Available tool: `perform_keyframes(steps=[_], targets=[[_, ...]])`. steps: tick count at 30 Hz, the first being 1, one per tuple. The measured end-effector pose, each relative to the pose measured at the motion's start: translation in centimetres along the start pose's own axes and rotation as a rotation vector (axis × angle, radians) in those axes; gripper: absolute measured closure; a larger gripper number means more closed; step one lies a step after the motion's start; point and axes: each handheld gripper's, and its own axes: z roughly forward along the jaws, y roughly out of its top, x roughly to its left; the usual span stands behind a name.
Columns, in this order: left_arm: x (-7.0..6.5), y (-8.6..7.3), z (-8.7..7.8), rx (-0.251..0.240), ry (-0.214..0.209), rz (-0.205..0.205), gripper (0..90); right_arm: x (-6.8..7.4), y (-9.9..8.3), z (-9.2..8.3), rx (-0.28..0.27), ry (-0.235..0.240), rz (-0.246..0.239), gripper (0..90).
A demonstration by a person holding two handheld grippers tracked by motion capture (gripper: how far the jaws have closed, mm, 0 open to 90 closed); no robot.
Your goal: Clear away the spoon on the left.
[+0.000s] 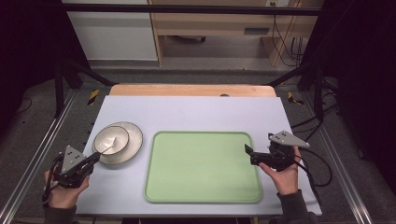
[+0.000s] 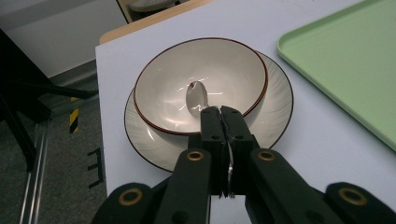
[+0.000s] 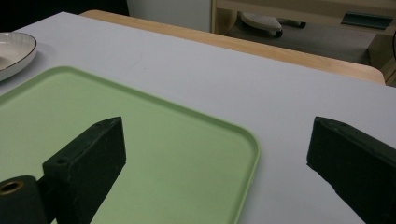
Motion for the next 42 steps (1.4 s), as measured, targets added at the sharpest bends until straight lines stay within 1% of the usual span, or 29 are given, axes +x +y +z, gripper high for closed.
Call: perform_keyframes(steps=[1,7,11,16,23,28,35,37,42], targets=[[-0.1,0.0,-0.1,-0.009,0.003,0.002,88.8,0.0,0.0,0.0,-0.001,-0.001,0.001,4.9],[-0.1,0.1,-0.3,-0.029,0.008,0.002,88.9,0.0,0.0,-0.1,-0.001,-0.002,0.006,4.9],[-0.2,0.3,-0.5,-0.039,0.012,0.009,89.0,-0.1,0.0,0.0,0.001,-0.004,-0.003,4.9],[-0.2,0.5,-0.9,-0.051,0.015,0.012,89.0,0.0,0.0,0.0,0.002,-0.002,0.003,4.9],[-0.5,0.9,-1.6,-0.088,0.028,0.01,89.0,-0.1,0.1,0.0,0.004,-0.007,0.002,4.8],[-0.8,1.3,-2.2,-0.121,0.029,0.013,88.9,-0.1,0.1,0.0,0.008,-0.008,0.002,4.7],[-1.1,1.7,-2.9,-0.153,0.031,0.02,89.0,0.0,0.0,0.1,0.012,-0.009,0.001,4.7],[-1.4,1.9,-3.2,-0.172,0.035,0.028,89.0,0.0,0.0,0.1,0.015,-0.007,0.001,4.8],[-1.6,2.1,-3.5,-0.185,0.032,0.033,89.0,0.0,0.0,0.2,0.016,-0.008,-0.003,4.7]])
